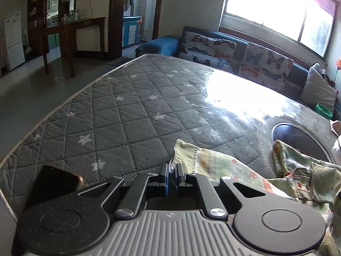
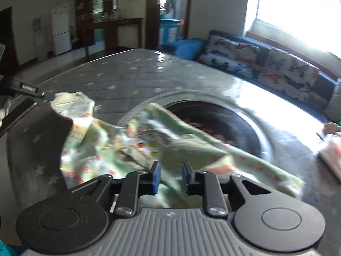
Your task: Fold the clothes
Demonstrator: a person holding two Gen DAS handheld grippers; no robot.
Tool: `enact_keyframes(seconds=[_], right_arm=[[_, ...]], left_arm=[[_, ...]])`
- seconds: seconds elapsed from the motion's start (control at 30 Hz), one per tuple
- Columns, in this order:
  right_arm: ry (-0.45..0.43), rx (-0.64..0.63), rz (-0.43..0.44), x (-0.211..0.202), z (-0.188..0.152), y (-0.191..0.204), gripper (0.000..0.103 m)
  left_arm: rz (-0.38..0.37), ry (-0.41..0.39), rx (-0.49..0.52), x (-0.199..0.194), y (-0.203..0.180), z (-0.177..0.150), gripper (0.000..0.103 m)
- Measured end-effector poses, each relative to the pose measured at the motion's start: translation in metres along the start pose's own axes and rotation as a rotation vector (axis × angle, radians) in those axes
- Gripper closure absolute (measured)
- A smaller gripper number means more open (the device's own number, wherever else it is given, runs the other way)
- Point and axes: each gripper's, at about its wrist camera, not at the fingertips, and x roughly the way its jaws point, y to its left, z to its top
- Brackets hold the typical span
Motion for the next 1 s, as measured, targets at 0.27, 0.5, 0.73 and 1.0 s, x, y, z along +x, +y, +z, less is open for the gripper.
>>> enact_keyframes(seconds=[0.27,0.5,0.73,1.0], right_arm=[[0.074,-0.026,0.018,0.046,0.001,0.021,0.073],[0.051,0.018,0.0,0.043,-0.002,0.011,0.098],[-0.053,0.041,-0.073,0.001,0.0,-0.01,0.099],[-0.159,0.141,-0.239,-0.066,-0.01,-0.061,0.099]], left_arm=[[0.037,0.001,-0.007,0.002,0.012,0.0,0.097],[0.066,0.01,-0.017,0.006,0.022,-0.001,0.097],[0.084,0.007,-0.011,0.004,0.022,-0.001,0.097],[0.106,0.008,-0.002,0.004,0.022,0.001,0.097]])
